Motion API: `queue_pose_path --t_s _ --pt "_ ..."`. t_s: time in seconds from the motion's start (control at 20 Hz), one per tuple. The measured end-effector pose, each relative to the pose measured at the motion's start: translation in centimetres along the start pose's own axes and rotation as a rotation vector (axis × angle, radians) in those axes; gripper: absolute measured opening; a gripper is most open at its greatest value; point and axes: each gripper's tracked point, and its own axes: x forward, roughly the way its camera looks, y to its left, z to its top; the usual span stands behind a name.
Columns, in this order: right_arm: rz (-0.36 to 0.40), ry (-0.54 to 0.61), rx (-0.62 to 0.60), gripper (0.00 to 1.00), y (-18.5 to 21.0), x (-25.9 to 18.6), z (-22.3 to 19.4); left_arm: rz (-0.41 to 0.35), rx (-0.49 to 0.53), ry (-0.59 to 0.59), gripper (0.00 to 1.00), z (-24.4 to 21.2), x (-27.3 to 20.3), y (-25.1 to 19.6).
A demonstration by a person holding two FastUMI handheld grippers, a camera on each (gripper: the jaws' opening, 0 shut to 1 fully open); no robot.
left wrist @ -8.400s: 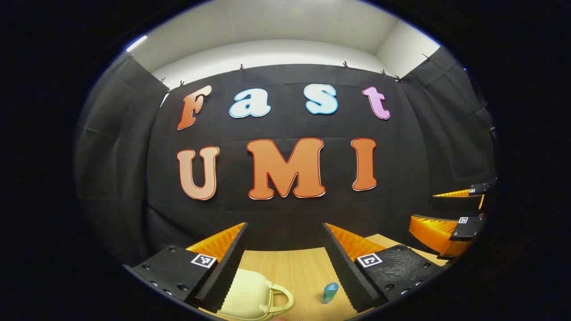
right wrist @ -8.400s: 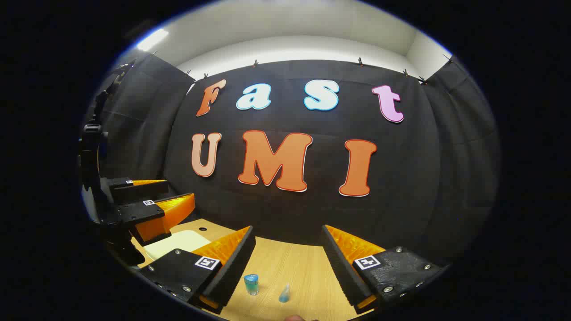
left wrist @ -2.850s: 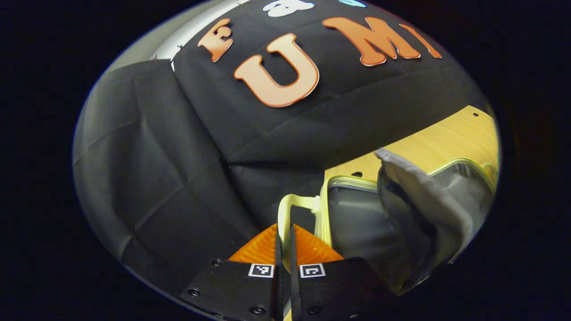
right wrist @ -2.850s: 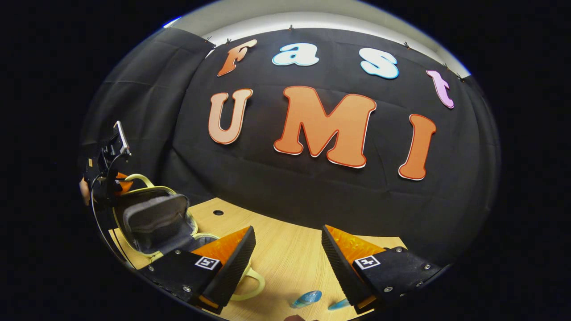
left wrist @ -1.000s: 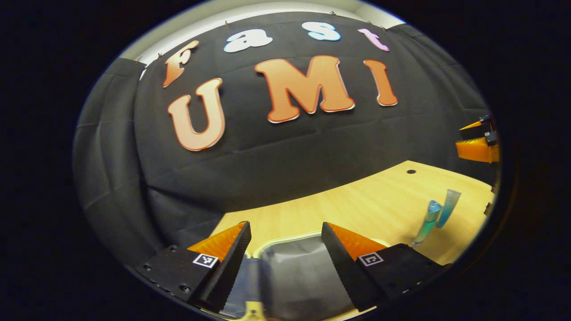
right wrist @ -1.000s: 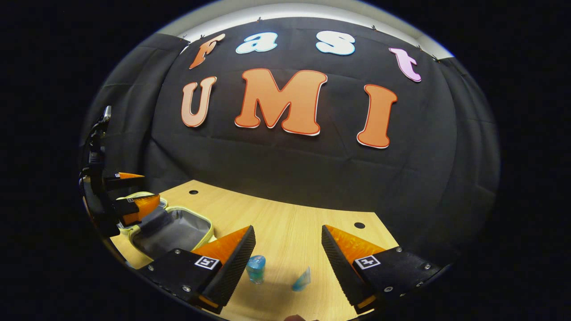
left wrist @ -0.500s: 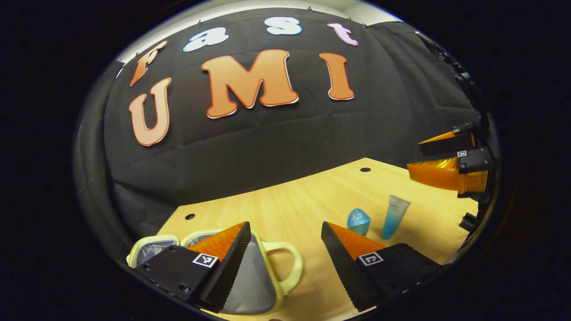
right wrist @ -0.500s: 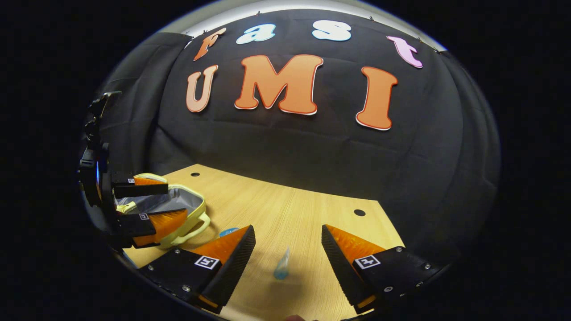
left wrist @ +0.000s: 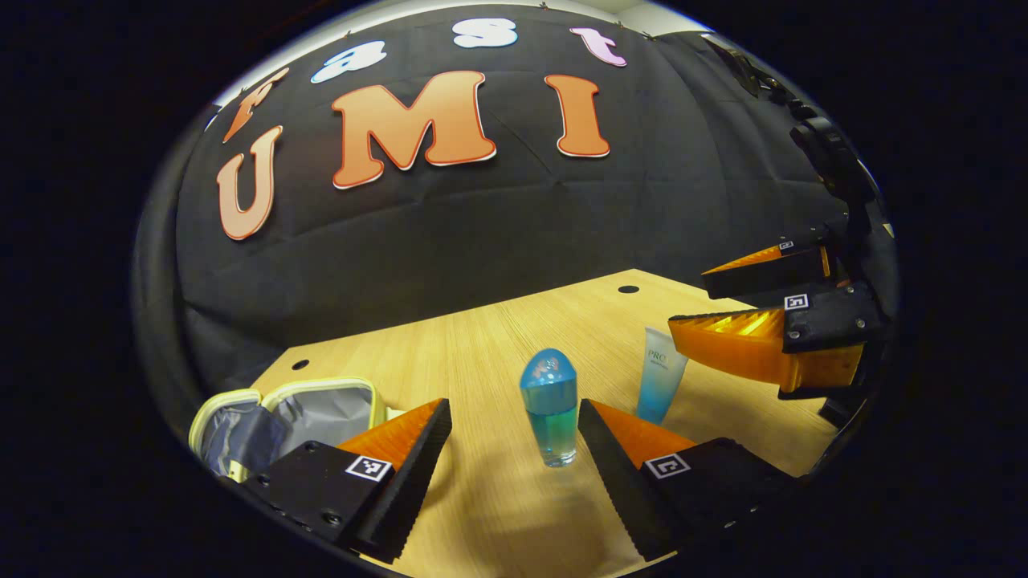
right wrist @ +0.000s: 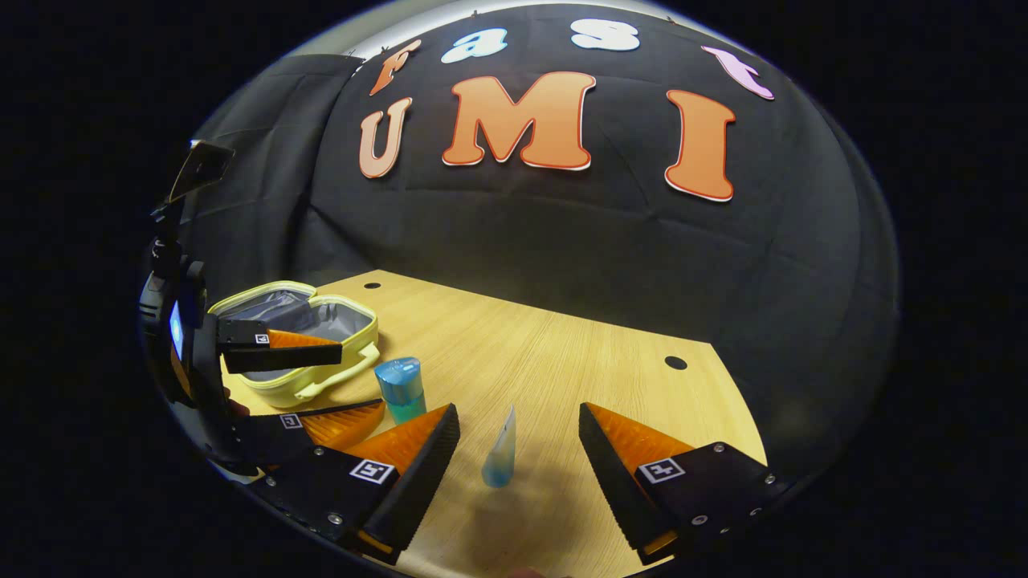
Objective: First open the suitcase, pack the skin care products into it, and then close the suitcase.
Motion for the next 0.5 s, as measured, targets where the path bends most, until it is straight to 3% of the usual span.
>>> queue_pose_path --t_s 0.3,0.5 --pt "0.037 0.038 0.003 0.95 -0.3 2.0 -3.6 -0.008 -0.028 0.050 0.97 -3.3 3.6 -1.8" --pt "0.061 0.054 -0.005 0.95 0.0 3.2 -5.3 -0.032 -0.062 0.072 0.83 -4.5 5.2 -3.0"
